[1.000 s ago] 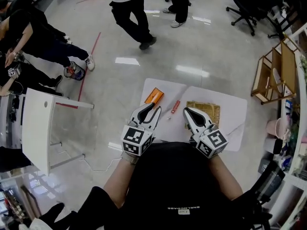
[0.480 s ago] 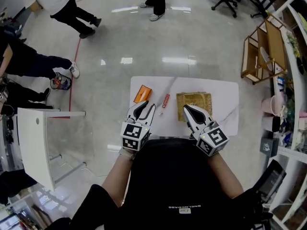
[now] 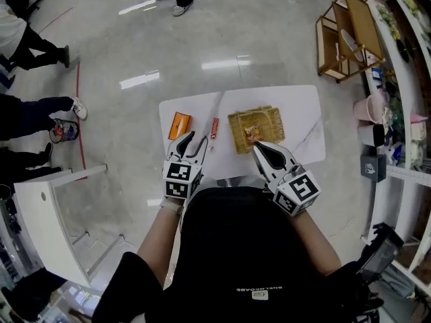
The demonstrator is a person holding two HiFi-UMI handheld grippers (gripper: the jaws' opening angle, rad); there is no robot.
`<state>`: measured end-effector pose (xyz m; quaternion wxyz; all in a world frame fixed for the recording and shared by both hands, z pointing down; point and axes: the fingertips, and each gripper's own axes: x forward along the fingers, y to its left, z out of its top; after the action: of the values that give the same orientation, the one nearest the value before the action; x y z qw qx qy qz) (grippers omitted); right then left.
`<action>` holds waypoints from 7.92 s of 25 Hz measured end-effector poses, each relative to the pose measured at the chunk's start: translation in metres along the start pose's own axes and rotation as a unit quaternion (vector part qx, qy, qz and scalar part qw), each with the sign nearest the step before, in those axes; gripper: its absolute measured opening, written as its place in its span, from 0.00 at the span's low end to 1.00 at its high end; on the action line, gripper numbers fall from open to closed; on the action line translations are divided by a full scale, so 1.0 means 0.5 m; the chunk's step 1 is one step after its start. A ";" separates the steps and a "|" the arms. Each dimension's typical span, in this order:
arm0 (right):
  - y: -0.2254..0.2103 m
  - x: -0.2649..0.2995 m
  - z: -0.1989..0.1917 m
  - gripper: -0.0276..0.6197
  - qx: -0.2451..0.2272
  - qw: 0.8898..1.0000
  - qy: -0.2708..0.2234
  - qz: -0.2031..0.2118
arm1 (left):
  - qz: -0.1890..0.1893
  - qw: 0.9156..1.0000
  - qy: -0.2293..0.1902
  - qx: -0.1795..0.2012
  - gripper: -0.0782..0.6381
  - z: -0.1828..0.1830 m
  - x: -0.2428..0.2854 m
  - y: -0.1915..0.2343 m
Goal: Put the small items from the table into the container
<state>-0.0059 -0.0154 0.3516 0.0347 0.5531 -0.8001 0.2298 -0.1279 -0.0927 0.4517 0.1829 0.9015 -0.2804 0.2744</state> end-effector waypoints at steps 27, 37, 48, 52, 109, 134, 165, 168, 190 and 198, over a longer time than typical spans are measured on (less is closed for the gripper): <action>-0.026 -0.027 -0.131 0.06 0.047 0.996 0.056 -0.047 | -0.065 0.980 0.190 0.014 0.39 -0.333 0.232 -0.002; -0.047 -0.024 -0.223 0.06 0.074 0.992 0.084 -0.051 | -0.080 0.965 0.247 0.032 0.41 -0.468 0.293 -0.017; -0.041 -0.002 -0.333 0.06 0.094 0.987 0.124 -0.030 | -0.077 0.952 0.289 0.061 0.43 -0.617 0.376 0.007; -0.044 0.009 -0.359 0.06 0.102 0.986 0.129 -0.026 | -0.077 0.948 0.302 0.064 0.44 -0.665 0.404 0.015; -0.030 -0.007 -0.432 0.06 0.127 0.983 0.130 -0.028 | -0.019 0.943 0.324 0.069 0.27 -0.772 0.460 0.039; -0.046 -0.054 -0.221 0.06 0.077 0.995 0.054 -0.017 | -0.056 0.966 0.217 0.125 0.26 -0.372 0.306 -0.120; -0.254 -0.252 -0.193 0.06 0.087 0.984 0.027 -0.153 | -0.083 0.948 0.234 0.196 0.27 -0.230 0.563 -0.244; -0.262 -0.268 -0.197 0.06 0.090 0.982 0.026 -0.162 | -0.082 0.949 0.235 0.193 0.27 -0.230 0.574 -0.250; -0.235 -0.275 -0.198 0.06 0.079 0.985 0.024 -0.153 | -0.084 0.955 0.217 0.184 0.27 -0.226 0.532 -0.257; -0.211 -0.254 -0.176 0.06 0.065 0.989 0.009 -0.132 | -0.079 0.968 0.173 0.165 0.27 -0.173 0.465 -0.257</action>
<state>0.1207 0.1006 0.4254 0.0362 0.6528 -0.7030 0.2798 0.0770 -0.0456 0.6357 0.0985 0.8774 -0.1229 0.4531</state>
